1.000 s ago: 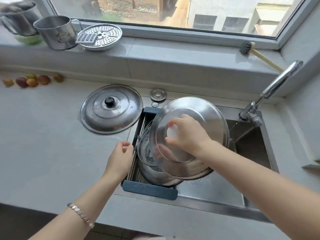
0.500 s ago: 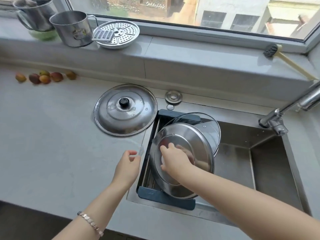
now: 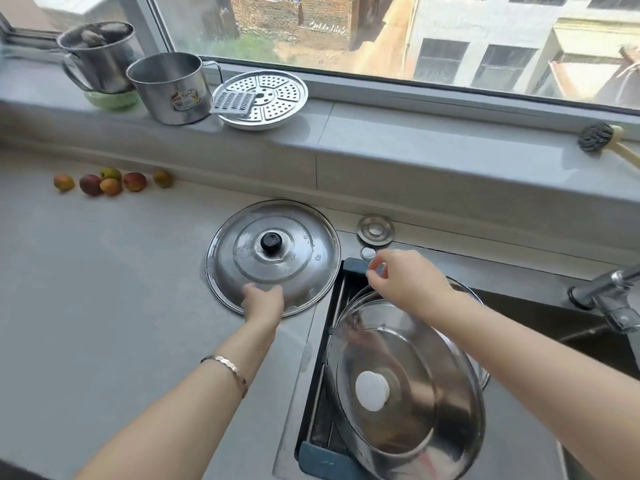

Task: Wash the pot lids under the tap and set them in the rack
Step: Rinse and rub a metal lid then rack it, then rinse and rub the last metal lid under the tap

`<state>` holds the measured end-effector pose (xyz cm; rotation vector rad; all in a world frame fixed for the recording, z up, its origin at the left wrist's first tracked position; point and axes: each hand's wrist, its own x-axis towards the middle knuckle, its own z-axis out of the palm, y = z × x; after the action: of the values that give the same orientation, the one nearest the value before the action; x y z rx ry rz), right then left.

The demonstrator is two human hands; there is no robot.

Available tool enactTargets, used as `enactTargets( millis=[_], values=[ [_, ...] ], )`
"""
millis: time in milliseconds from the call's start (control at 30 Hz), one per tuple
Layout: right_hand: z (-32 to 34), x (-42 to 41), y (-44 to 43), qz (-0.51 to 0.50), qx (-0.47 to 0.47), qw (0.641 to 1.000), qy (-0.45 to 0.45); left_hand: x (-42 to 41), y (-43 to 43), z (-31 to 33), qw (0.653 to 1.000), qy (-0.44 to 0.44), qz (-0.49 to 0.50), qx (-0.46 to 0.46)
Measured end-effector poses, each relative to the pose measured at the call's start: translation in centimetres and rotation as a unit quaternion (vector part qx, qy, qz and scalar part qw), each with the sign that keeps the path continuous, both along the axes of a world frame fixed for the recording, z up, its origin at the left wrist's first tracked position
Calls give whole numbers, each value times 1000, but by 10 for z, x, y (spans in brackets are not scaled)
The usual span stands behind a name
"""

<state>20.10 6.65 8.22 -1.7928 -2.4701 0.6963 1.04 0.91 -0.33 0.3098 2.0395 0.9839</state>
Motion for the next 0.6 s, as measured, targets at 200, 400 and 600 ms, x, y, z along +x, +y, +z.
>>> enactTargets(
  millis=[200, 400, 600],
  values=[
    [-4, -7, 28, -4, -16, 1000, 21, -41, 69, -14, 888, 366, -270, -61],
    [-28, 8, 29, -12, -70, 997, 29, -52, 98, -26, 812, 451, -348, -129],
    [-31, 25, 23, -80, -38, 988, 129, -51, 87, -17, 802, 438, -385, -129]
  ],
)
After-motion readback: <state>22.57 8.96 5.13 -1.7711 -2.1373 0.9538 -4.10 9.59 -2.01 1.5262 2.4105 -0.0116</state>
